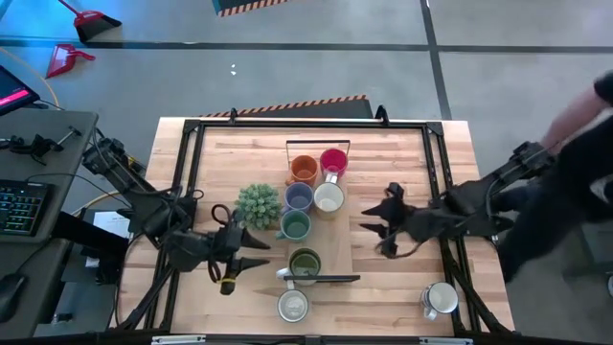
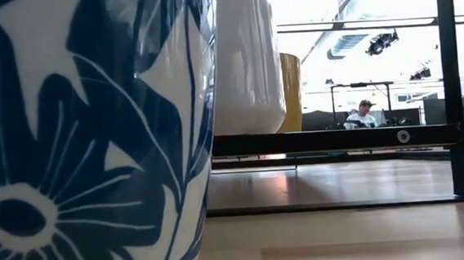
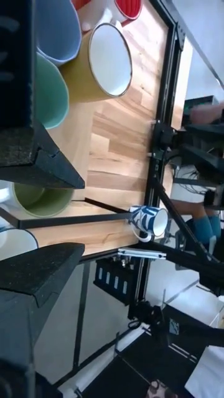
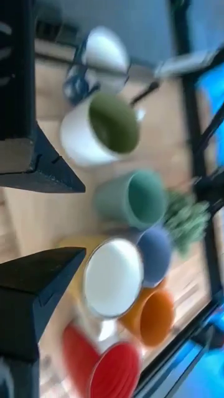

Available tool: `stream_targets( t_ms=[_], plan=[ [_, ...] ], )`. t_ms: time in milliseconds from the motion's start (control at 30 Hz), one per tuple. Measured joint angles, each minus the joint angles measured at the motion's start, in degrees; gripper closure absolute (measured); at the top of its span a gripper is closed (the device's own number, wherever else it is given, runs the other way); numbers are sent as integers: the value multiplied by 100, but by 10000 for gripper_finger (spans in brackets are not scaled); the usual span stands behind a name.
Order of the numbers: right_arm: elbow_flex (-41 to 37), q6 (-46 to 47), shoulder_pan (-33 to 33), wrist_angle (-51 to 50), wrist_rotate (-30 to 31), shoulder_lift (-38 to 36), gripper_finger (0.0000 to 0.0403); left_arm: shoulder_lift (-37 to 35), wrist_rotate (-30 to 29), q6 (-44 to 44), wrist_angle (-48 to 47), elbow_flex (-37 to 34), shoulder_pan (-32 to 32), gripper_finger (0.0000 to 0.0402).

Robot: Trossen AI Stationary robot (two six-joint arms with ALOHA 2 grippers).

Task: Place coffee mugs
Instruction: Put the left blue mug on the shelf

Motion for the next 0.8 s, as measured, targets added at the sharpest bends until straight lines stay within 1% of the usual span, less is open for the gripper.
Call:
stream_targets(
  t_ms=[133,167,233,367,533,600,700,800],
  plan=[
    [-859,-538,-180,1233,-513,-824,275,106,15,-85,-1,-38,4,263],
    [-1020,-596,-241,1410,-640,-968,275,174,38,-160,-58,-44,2,263],
    [-1258,-663,-364,1661,-843,-1176,275,345,271,-432,-88,-48,8,263],
    [-1369,-676,-509,1755,-1100,-1366,274,628,1041,-1153,-295,23,46,263],
    [-1325,-671,-583,1731,-1178,-1370,274,942,1985,-2342,-1361,512,74,252],
    [-1325,-587,-585,1663,-1165,-1369,274,1103,2299,-2751,-1627,642,74,246],
    [-1325,-533,-606,1551,-1105,-1369,274,1269,2505,-3127,-1661,736,76,239],
    [-1325,-552,-622,1493,-952,-1368,274,1347,2524,-3389,-1622,756,103,236]
  ],
)
